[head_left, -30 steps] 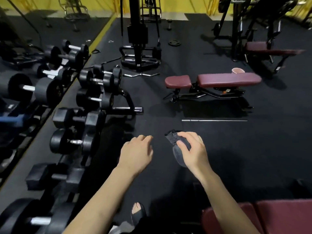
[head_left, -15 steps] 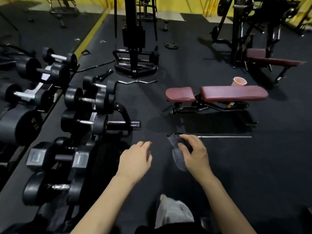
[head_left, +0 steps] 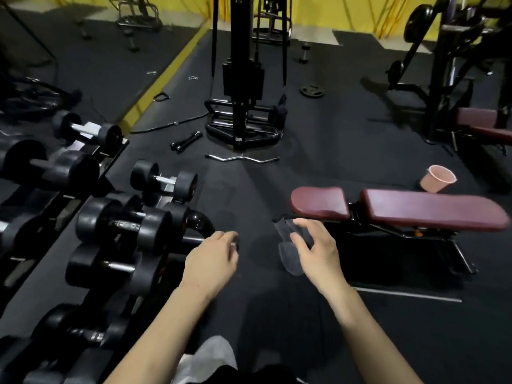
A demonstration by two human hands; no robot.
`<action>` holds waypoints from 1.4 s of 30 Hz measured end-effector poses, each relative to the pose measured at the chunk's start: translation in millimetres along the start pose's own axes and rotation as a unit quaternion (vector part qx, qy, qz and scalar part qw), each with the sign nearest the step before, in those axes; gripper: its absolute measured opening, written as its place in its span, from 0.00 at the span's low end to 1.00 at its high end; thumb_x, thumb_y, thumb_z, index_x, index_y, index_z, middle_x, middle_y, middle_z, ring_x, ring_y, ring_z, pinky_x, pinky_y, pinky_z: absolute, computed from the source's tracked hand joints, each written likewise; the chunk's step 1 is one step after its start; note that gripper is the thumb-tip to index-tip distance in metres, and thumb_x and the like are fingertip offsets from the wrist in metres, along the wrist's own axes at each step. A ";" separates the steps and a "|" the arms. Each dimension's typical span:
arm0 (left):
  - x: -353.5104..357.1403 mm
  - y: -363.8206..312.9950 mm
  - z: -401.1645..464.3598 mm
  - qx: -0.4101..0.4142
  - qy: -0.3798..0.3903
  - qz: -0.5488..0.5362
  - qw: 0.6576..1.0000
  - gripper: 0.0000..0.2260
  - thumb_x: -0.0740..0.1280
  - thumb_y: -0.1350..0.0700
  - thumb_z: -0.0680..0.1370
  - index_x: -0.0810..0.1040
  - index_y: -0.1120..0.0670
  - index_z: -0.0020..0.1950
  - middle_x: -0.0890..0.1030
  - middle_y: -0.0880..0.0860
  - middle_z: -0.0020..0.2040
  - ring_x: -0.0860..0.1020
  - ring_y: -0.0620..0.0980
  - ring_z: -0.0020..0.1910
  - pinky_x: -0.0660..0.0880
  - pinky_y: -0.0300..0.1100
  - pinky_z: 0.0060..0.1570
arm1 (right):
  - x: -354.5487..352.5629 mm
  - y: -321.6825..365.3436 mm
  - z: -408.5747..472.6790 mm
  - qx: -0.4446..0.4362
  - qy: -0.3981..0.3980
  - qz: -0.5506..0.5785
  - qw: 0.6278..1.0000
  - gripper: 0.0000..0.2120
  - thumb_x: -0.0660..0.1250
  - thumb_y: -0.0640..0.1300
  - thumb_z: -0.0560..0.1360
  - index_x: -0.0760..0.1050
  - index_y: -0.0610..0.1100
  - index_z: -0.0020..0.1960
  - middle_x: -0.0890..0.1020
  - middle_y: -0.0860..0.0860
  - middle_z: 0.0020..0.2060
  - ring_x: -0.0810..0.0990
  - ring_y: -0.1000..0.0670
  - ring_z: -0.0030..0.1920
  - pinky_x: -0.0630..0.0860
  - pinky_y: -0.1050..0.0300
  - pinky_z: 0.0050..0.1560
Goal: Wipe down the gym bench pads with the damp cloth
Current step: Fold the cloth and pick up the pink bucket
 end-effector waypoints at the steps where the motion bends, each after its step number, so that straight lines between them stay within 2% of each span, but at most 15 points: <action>1: -1.5 4.0 21.1 -0.004 -0.001 -0.002 1.000 0.15 0.61 0.49 0.81 0.75 0.43 0.67 0.78 0.44 0.62 0.80 0.49 0.59 0.79 0.47 0.50 | 6.5 0.4 24.3 0.001 0.002 0.007 1.000 0.13 0.71 0.43 0.79 0.78 0.56 0.61 0.78 0.65 0.57 0.77 0.60 0.61 0.75 0.52 0.66; 5: -5.5 22.6 130.2 -0.015 -0.011 -0.016 1.000 0.17 0.60 0.49 0.82 0.74 0.42 0.70 0.77 0.43 0.65 0.79 0.49 0.61 0.78 0.48 0.55 | 42.7 -3.6 133.2 -0.002 0.015 0.015 1.000 0.14 0.70 0.46 0.80 0.76 0.57 0.63 0.78 0.67 0.58 0.76 0.64 0.61 0.74 0.57 0.64; 9: -15.3 30.2 252.4 0.011 0.002 -0.010 1.000 0.16 0.59 0.49 0.82 0.73 0.42 0.70 0.77 0.44 0.65 0.79 0.50 0.62 0.77 0.48 0.55 | 68.5 -1.8 241.3 0.011 -0.013 0.020 1.000 0.17 0.72 0.46 0.79 0.74 0.60 0.64 0.78 0.65 0.57 0.75 0.67 0.60 0.73 0.61 0.63; 14: -38.0 13.8 386.8 0.060 0.023 0.003 0.998 0.16 0.58 0.49 0.83 0.72 0.42 0.71 0.77 0.43 0.64 0.78 0.48 0.61 0.76 0.46 0.53 | 62.2 -5.8 347.9 0.030 -0.061 0.027 0.997 0.22 0.73 0.43 0.78 0.73 0.58 0.68 0.79 0.59 0.57 0.77 0.63 0.60 0.74 0.65 0.61; 17: -41.0 -9.7 456.6 0.088 0.046 -0.008 0.995 0.17 0.58 0.50 0.83 0.72 0.42 0.71 0.77 0.42 0.64 0.77 0.46 0.62 0.74 0.45 0.52 | 53.7 -22.5 403.5 0.031 -0.091 0.017 0.995 0.23 0.72 0.41 0.78 0.74 0.53 0.70 0.80 0.56 0.60 0.77 0.62 0.61 0.73 0.67 0.63; 21: -30.8 -35.5 552.4 0.115 0.064 -0.019 0.991 0.17 0.57 0.50 0.83 0.72 0.42 0.72 0.76 0.42 0.65 0.77 0.46 0.63 0.75 0.45 0.53 | 46.0 -55.1 484.6 0.039 -0.118 -0.017 0.992 0.24 0.72 0.39 0.78 0.74 0.50 0.72 0.79 0.54 0.58 0.78 0.57 0.60 0.73 0.61 0.65; 26: 7.0 -68.5 686.4 0.126 0.086 -0.046 0.987 0.16 0.59 0.50 0.83 0.73 0.41 0.70 0.76 0.40 0.63 0.76 0.43 0.63 0.69 0.43 0.50 | 37.9 -121.2 607.7 0.081 -0.151 -0.041 0.984 0.26 0.70 0.42 0.78 0.71 0.54 0.75 0.78 0.55 0.56 0.77 0.54 0.57 0.74 0.57 0.60; 31: 37.3 -127.4 826.6 0.170 0.125 -0.036 0.977 0.16 0.59 0.50 0.82 0.73 0.41 0.70 0.78 0.41 0.62 0.77 0.45 0.63 0.77 0.50 0.58 | 18.0 -177.4 735.6 0.112 -0.167 -0.035 0.979 0.26 0.70 0.43 0.78 0.71 0.56 0.74 0.76 0.57 0.54 0.77 0.55 0.55 0.75 0.55 0.59; 34: 40.1 -167.8 894.8 0.195 0.121 -0.068 0.971 0.15 0.61 0.48 0.82 0.76 0.43 0.68 0.79 0.43 0.61 0.78 0.47 0.62 0.78 0.51 0.58 | -2.6 -192.9 797.4 0.112 -0.180 -0.023 0.977 0.26 0.70 0.43 0.79 0.71 0.55 0.75 0.77 0.56 0.54 0.77 0.55 0.55 0.73 0.58 0.59; 38: 49.8 -211.6 964.9 0.213 0.147 -0.141 0.955 0.19 0.62 0.41 0.79 0.77 0.45 0.67 0.81 0.44 0.61 0.80 0.46 0.61 0.78 0.52 0.61 | -25.6 -210.7 865.9 0.118 -0.203 -0.005 0.972 0.26 0.70 0.42 0.79 0.71 0.52 0.75 0.77 0.53 0.55 0.75 0.59 0.56 0.68 0.72 0.59; 40: 55.6 -235.7 998.5 0.233 0.165 -0.159 0.945 0.20 0.66 0.41 0.79 0.76 0.46 0.69 0.81 0.43 0.63 0.79 0.43 0.62 0.76 0.49 0.64 | -33.6 -220.2 899.6 0.121 -0.216 0.003 0.969 0.27 0.70 0.41 0.79 0.71 0.52 0.76 0.78 0.52 0.56 0.76 0.59 0.56 0.67 0.74 0.59; 42: 60.6 -260.1 1034.3 0.238 0.183 -0.196 0.934 0.23 0.71 0.44 0.79 0.74 0.47 0.73 0.80 0.44 0.65 0.77 0.41 0.64 0.73 0.42 0.68 | -40.3 -233.8 930.9 0.131 -0.228 0.018 0.965 0.28 0.70 0.41 0.78 0.70 0.53 0.76 0.78 0.52 0.57 0.76 0.59 0.57 0.67 0.73 0.60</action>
Point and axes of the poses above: each hand's wrist, its own z-axis towards the middle knuckle, its own x-axis out of the palm, y = z × x, the point moved 8 cm from there along z, towards the middle knuckle
